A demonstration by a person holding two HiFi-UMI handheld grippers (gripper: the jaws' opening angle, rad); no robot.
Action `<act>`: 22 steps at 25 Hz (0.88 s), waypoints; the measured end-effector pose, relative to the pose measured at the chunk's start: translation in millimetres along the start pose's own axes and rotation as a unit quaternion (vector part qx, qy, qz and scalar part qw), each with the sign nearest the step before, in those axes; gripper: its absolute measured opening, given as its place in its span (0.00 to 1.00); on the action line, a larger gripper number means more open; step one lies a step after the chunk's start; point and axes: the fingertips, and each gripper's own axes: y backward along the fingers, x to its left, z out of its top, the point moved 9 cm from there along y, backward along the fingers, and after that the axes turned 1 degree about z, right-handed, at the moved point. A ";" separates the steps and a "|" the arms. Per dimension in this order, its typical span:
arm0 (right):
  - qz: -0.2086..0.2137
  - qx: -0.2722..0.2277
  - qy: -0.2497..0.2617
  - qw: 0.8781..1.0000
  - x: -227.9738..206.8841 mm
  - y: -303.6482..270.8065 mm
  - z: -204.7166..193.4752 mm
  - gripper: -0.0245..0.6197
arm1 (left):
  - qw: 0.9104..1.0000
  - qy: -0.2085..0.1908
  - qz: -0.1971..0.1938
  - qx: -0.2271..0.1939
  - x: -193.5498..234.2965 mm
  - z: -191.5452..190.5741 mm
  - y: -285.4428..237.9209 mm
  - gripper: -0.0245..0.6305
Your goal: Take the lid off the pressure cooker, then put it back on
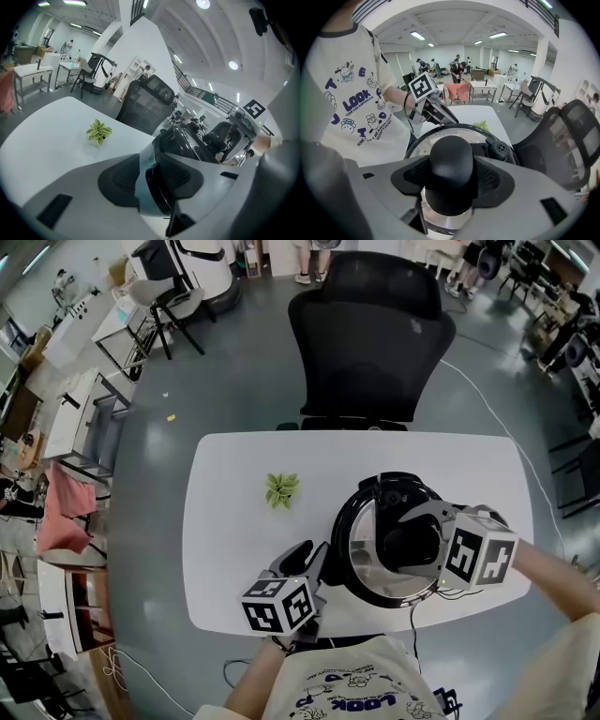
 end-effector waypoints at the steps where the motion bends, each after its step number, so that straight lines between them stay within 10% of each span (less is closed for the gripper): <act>1: -0.002 0.002 0.000 1.000 1.2 1.1 1.2 0.50 | 1.000 0.000 0.000 -0.001 -0.9 0.7 1.5 0.26; 22: 0.007 0.006 0.001 1.000 -3.4 -3.6 8.6 0.50 | 1.000 -0.001 0.002 -0.006 -0.4 5.1 0.4 0.26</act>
